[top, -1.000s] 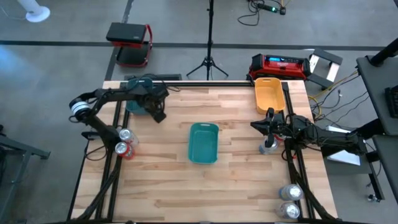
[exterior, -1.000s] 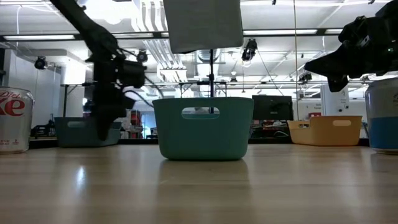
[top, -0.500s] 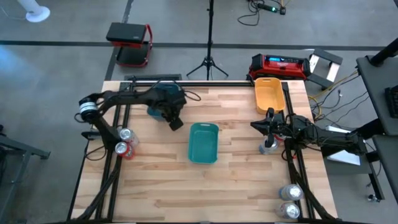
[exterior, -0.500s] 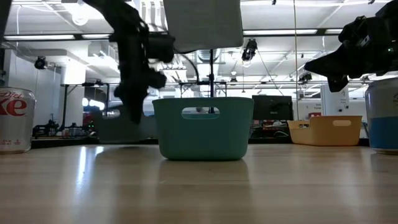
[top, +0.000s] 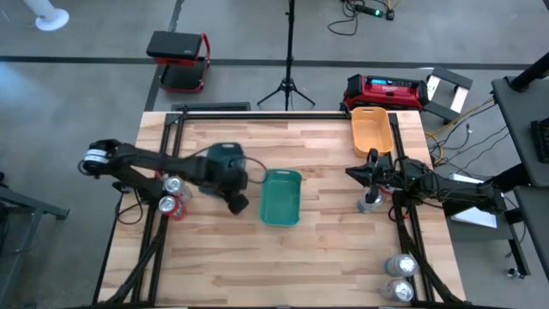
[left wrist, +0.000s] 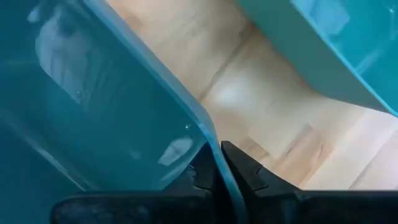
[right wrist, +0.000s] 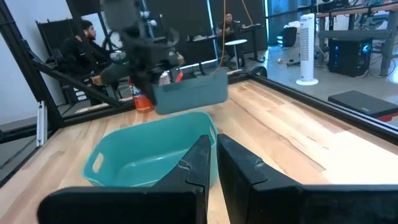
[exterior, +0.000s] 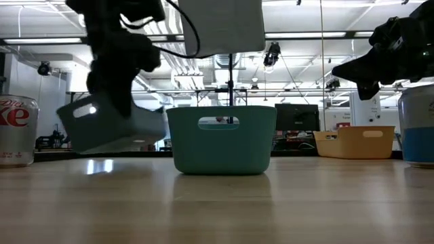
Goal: Sort soda cans
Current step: Move the blue bin beside the green bin, then move the yellow bin beside the green bin
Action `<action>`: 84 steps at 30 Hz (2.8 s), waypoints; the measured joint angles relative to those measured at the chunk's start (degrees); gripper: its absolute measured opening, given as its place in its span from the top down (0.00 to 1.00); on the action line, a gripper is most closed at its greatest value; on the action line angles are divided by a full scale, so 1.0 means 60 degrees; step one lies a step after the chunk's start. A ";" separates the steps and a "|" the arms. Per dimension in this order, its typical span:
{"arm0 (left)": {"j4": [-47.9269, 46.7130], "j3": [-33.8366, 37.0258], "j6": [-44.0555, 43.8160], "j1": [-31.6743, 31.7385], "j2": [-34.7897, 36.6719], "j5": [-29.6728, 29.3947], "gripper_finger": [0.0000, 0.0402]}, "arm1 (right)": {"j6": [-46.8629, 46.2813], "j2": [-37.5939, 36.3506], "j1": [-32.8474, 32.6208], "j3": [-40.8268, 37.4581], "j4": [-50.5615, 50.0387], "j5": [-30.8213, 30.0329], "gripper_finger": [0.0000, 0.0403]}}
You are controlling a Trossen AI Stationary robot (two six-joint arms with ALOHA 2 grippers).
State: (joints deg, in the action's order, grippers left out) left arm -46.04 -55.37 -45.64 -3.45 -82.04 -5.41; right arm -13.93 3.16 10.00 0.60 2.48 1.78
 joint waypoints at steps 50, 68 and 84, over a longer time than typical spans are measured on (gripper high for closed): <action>-0.3400 -0.5217 -0.0569 -0.2313 -0.1996 -0.2424 0.35 | 0.0739 0.7833 -0.0868 0.7937 -0.5310 -0.4075 0.71; 0.6927 0.0889 0.3162 -0.2752 0.0465 -0.2211 0.31 | 0.0122 1.2743 0.3964 0.9526 -1.0288 -0.2916 0.26; 0.7349 0.1752 0.3026 -0.2890 0.0540 -0.1665 0.31 | -0.0020 1.4026 0.5199 0.8790 -0.9524 -0.1970 0.68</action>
State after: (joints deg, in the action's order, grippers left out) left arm -1.95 -44.86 -27.49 -20.79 -78.80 -15.41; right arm -14.05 87.31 41.20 53.34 -54.66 -10.04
